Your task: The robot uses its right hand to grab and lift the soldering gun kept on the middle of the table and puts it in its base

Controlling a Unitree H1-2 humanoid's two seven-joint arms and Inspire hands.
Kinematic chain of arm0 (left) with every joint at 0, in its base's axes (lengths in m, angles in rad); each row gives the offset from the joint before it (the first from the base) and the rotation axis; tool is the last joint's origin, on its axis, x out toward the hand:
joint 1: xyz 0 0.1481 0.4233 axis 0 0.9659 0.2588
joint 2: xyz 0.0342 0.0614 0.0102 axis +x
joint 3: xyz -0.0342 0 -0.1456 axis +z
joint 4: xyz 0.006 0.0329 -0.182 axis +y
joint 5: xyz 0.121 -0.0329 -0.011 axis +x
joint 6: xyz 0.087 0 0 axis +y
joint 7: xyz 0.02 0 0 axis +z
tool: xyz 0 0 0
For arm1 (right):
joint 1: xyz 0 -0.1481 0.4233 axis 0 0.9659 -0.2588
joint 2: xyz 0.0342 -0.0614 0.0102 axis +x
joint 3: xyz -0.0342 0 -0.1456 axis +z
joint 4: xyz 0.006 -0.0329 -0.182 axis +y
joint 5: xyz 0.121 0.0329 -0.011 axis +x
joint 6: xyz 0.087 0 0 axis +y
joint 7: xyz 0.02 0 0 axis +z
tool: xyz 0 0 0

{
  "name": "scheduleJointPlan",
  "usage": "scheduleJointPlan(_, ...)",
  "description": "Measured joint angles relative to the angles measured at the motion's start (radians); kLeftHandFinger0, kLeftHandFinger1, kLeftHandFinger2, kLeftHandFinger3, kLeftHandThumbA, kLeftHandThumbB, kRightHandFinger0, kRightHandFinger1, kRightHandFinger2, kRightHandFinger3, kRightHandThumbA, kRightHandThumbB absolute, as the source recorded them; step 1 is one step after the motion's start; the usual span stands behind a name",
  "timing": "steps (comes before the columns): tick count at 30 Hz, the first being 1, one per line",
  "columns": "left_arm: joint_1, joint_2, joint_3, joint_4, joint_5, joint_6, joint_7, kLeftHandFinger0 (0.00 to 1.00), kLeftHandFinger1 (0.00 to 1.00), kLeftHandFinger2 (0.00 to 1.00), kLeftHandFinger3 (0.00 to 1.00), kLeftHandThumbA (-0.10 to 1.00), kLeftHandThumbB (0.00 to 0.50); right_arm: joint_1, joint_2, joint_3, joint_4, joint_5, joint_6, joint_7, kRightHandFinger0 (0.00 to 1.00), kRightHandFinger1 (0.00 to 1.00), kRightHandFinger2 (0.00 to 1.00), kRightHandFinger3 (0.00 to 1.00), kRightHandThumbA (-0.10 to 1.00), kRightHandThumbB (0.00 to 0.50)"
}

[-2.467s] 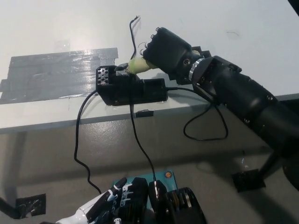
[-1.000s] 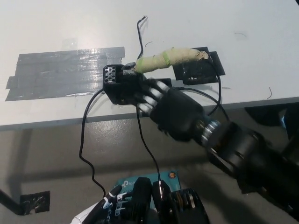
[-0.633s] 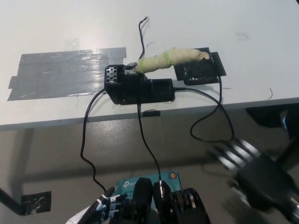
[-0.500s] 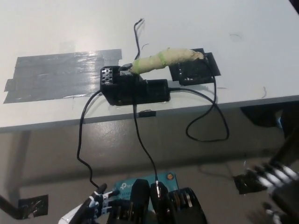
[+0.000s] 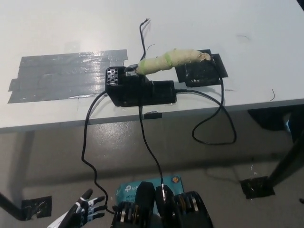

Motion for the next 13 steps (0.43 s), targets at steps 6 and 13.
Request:
scheduleJointPlan(6, 0.003, 0.000, 0.040, 0.042, 0.022, 0.000, 0.059, 1.00, 1.00, 1.00, 1.00, 1.00, 0.009, -0.058, 0.014, -0.033, 0.060, 0.115, -0.010, -0.005, 1.00, 1.00, 1.00, 1.00, 0.27, 0.291)
scheduleJointPlan(13, -0.002, 0.034, 0.020, 0.081, 0.075, 0.001, 0.086, 1.00, 1.00, 1.00, 1.00, 0.87, 0.000, -0.130, 0.031, -0.032, 0.094, 0.207, -0.013, -0.010, 1.00, 0.96, 1.00, 1.00, 0.15, 0.290)
